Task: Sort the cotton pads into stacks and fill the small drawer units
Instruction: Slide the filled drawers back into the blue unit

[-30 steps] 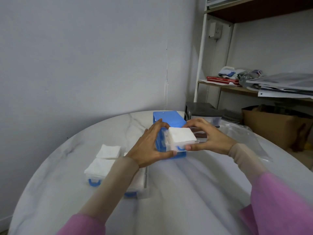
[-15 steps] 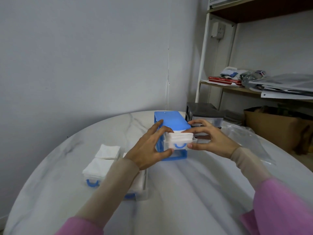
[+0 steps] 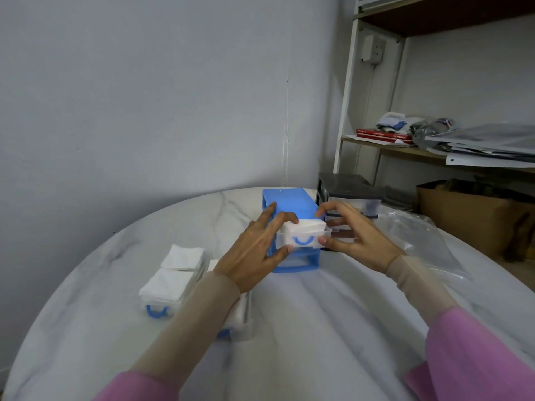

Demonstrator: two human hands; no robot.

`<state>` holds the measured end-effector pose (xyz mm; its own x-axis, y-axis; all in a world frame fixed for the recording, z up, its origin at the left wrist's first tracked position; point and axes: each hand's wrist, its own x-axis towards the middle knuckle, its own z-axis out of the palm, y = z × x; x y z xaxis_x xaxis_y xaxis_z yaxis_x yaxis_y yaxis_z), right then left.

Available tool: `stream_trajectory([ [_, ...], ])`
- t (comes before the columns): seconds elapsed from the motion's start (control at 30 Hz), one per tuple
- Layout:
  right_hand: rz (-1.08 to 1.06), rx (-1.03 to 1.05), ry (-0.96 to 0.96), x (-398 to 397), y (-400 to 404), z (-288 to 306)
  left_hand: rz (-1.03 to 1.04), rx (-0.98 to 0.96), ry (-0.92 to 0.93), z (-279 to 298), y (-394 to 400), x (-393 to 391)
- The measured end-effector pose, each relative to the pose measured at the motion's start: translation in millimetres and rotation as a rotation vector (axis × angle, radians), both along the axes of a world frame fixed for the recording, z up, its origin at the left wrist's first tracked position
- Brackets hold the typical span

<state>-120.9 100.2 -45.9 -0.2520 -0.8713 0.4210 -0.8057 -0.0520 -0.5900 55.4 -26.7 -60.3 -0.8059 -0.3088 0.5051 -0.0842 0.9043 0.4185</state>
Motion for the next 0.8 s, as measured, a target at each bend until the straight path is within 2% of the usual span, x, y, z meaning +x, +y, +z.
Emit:
stream_trajectory([
  [0.4, -0.067, -0.055, 0.132, 1.3, -1.6, -3.9, 0.088, -0.087, -0.076, -5.3, -5.6, -4.2],
  [0.6, -0.119, -0.022, 0.204, -0.2, -4.2, -6.3, 0.089, -0.068, -0.104, -1.5, 1.9, -3.7],
  [0.8, -0.087, -0.062, 0.25, -0.2, -3.8, -9.0, 0.1, -0.112, -0.061, -3.7, -3.1, -5.0],
])
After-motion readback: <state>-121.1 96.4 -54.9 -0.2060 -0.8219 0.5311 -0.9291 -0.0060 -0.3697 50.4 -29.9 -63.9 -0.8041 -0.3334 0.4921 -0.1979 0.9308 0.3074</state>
